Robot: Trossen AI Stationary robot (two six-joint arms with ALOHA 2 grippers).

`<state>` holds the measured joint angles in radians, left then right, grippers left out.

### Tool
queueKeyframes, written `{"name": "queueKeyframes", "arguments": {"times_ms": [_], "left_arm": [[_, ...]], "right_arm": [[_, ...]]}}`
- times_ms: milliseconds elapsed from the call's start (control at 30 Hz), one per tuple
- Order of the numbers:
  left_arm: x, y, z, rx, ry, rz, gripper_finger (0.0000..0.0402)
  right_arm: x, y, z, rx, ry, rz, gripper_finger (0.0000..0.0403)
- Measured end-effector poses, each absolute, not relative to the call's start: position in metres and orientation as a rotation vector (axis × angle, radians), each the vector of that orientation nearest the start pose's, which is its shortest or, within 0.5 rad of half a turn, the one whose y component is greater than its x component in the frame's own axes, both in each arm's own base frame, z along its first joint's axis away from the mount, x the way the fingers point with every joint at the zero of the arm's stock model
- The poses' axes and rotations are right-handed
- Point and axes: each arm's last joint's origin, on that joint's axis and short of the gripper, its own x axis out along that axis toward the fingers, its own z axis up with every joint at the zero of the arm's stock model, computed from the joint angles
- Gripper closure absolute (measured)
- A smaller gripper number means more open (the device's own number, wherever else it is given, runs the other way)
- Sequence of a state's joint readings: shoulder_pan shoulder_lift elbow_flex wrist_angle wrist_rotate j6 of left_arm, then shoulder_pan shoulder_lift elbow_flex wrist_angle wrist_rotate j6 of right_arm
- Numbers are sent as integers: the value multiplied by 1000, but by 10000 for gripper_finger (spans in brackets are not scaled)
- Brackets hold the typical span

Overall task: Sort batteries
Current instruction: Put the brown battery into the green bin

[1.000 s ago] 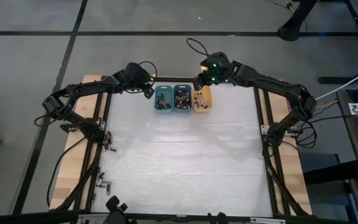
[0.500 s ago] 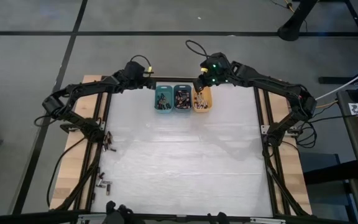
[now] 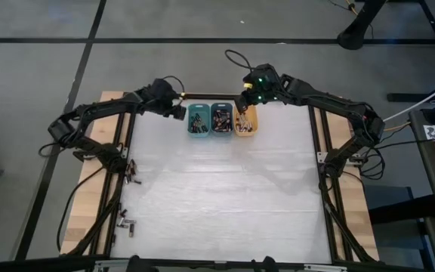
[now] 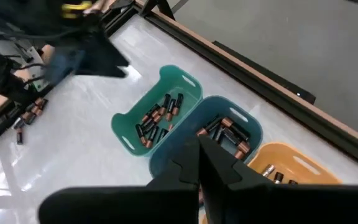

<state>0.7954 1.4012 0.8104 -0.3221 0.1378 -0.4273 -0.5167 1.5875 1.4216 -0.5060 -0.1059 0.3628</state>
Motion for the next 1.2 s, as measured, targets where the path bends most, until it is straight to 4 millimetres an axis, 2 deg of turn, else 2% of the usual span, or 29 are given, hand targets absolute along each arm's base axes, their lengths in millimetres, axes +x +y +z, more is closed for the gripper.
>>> {"name": "queueKeyframes", "arguments": {"times_ms": [100, 233, 300, 367, 567, 733, 833, 967, 1200], "left_arm": [[193, 173, 224, -713, 746, 694, 235], [187, 140, 256, -582, 833, 681, 235], [182, 121, 265, -570, 907, 638, 235], [177, 100, 266, -563, 1041, 543, 235], [173, 41, 249, -458, 1479, 310, 235], [188, 7, 231, -402, 1676, 228, 235], [198, -14, 216, -302, 1779, 161, 235], [208, -35, 191, -130, 1919, 101, 235], [214, -62, 164, -19, 2054, 26, 235]], "right_arm": [[307, -171, 326, 512, 578, -498, 403], [307, -171, 326, 445, 591, -477, 403], [307, -171, 326, 412, 597, -466, 403], [307, -171, 327, 379, 601, -455, 403], [308, -171, 327, 287, 617, -413, 403], [308, -171, 327, 232, 627, -393, 403], [308, -171, 327, 216, 630, -370, 403], [308, -170, 327, 218, 630, -337, 403], [306, -168, 324, 216, 672, -290, 403]]}}
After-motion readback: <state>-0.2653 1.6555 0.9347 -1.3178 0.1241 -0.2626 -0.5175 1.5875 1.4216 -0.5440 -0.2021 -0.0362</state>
